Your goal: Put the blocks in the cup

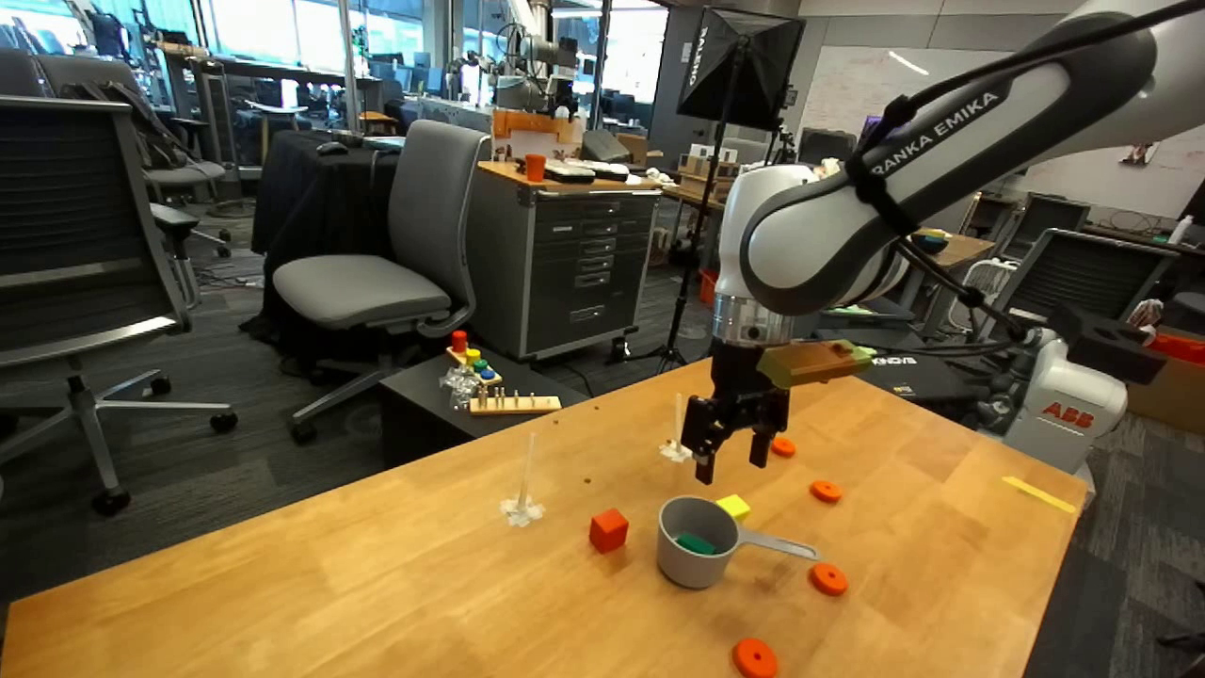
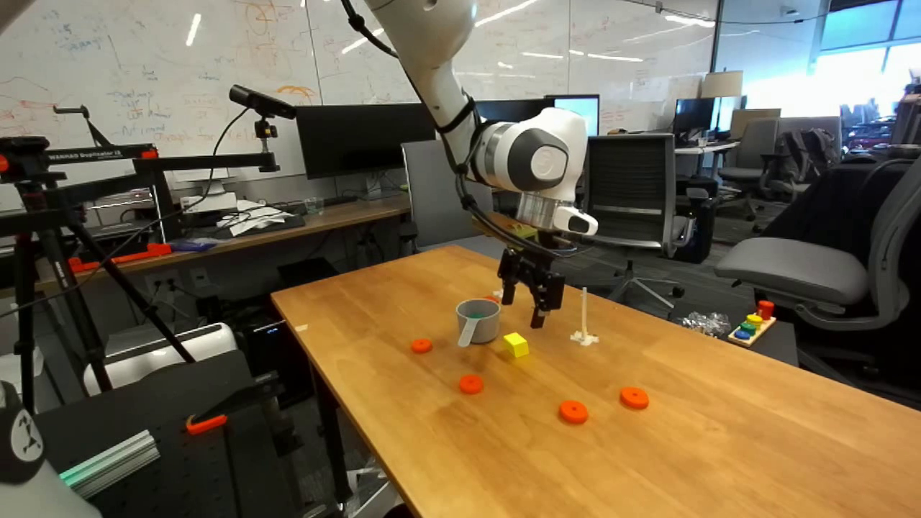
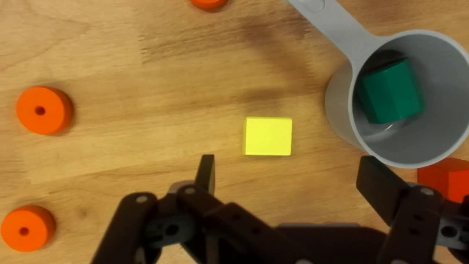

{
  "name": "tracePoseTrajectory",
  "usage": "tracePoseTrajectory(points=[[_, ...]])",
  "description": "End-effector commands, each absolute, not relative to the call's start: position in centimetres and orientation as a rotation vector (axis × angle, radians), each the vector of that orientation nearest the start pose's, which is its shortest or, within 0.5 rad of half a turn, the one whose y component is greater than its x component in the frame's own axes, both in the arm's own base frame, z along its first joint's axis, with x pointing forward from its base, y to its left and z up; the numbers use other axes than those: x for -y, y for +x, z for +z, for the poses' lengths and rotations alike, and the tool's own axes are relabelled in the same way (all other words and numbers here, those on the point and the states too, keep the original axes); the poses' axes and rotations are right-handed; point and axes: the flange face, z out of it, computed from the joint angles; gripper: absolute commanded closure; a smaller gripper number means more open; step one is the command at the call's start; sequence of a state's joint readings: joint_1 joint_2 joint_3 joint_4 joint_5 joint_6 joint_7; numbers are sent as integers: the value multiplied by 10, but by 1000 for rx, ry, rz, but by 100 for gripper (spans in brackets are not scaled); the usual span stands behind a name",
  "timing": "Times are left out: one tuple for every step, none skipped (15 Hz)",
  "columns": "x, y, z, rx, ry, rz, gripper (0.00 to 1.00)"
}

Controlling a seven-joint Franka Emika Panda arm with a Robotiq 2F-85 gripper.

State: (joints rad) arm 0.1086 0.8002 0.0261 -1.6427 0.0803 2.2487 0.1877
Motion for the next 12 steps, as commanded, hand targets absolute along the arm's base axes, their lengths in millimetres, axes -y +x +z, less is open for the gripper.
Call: tracePoseTrajectory(points=[[-89,657,124,-213,-3096,307,0],[-88,657,121,-217,-3096,313,0],[-88,656,119,-219,-3095,319,0],[-88,656,117,-220,-3096,324,0],[-88,655,115,-223,-3094,330,0],[-87,655,112,-227,-3094,334,0],[-86,654,111,-230,-3095,337,0],[-85,654,109,-232,-3094,341,0],[-84,654,107,-234,-3094,344,0],[-83,654,106,-244,-3092,348,0],[-83,654,105,-243,-3094,352,0],[-83,653,104,-244,-3093,358,0]])
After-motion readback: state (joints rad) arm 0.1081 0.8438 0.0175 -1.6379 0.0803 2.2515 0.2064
